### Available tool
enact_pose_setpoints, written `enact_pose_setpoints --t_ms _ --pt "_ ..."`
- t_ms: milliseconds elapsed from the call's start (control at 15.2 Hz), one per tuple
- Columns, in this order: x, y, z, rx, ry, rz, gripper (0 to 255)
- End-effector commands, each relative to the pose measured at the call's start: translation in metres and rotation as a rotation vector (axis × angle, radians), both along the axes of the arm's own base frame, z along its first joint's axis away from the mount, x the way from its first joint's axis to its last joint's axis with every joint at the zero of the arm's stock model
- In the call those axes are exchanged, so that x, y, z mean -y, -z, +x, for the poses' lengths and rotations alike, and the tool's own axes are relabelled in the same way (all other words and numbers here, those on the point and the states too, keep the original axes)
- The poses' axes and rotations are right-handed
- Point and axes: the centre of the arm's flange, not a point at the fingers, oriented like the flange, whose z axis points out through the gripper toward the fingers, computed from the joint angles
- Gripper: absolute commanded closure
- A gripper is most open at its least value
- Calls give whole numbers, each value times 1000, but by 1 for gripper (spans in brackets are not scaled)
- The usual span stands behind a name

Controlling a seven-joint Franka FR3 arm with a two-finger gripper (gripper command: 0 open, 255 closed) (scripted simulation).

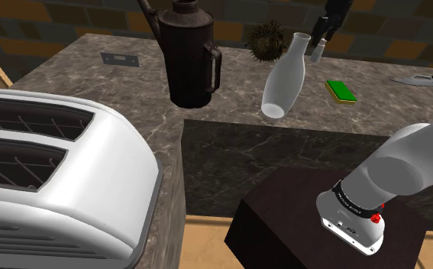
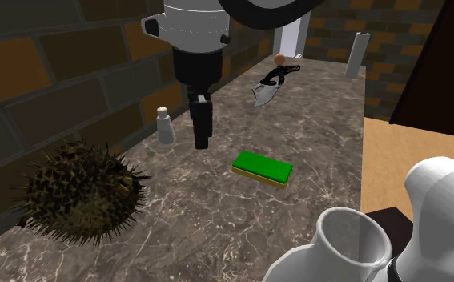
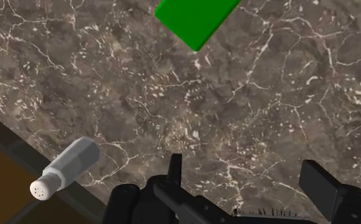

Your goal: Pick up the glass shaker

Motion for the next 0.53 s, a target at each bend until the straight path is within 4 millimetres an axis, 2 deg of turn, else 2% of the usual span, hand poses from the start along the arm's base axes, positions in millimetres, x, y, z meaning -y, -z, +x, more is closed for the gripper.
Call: enact_pose_setpoints --t_ms 0,462 --pt "25 4 9 -3 7 -1 0" --pt "111 19 43 -14 31 2 0"
